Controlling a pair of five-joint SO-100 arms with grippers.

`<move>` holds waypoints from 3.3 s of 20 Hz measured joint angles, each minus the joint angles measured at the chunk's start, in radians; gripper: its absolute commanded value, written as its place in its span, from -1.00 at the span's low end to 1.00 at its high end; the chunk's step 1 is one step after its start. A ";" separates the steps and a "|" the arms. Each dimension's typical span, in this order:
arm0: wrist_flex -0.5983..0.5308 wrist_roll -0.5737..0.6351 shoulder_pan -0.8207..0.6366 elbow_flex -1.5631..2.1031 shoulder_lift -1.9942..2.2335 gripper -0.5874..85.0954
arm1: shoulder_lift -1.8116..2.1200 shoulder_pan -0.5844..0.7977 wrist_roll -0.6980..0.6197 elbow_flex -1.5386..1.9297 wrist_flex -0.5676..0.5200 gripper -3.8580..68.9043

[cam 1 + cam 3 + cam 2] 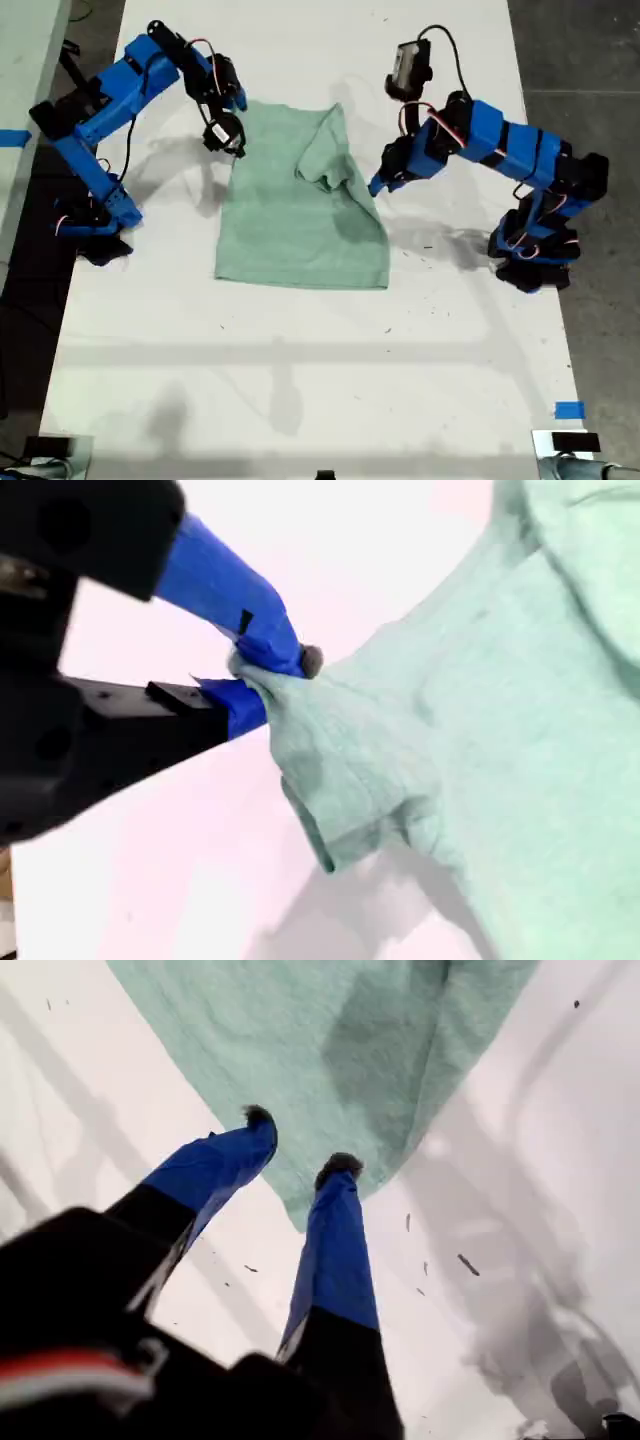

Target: Fold t-shirt

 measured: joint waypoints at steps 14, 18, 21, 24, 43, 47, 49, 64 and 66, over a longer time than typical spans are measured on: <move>-0.230 -0.012 0.164 -0.383 -0.517 -0.39 | 0.219 -0.025 0.091 0.296 -0.080 -0.52; -0.061 0.031 0.225 -0.385 -0.229 -0.40 | 0.299 -0.025 0.094 0.345 -0.083 -0.49; 0.133 0.037 0.298 -0.296 0.031 -0.41 | 0.370 -0.025 0.084 0.367 -0.060 -0.46; 0.304 0.008 0.425 -0.149 0.232 -0.41 | 0.371 -0.046 0.078 0.391 -0.006 -0.19; 0.179 -0.316 0.831 0.276 0.356 -0.42 | -0.064 -0.270 0.158 0.836 -0.732 -0.60; 0.170 -0.319 0.831 0.279 0.356 -0.42 | -0.078 -0.282 0.179 0.838 -0.784 -0.93; 0.170 -0.327 0.831 0.285 0.356 -0.42 | -0.074 -0.285 0.181 0.813 -0.732 -0.93; 0.163 -0.351 0.838 0.307 0.354 -0.42 | -0.601 -0.377 0.150 -0.284 -0.239 -0.93; 0.163 -0.351 0.838 0.307 0.354 -0.42 | -0.695 -0.383 0.167 -0.347 -0.247 -0.93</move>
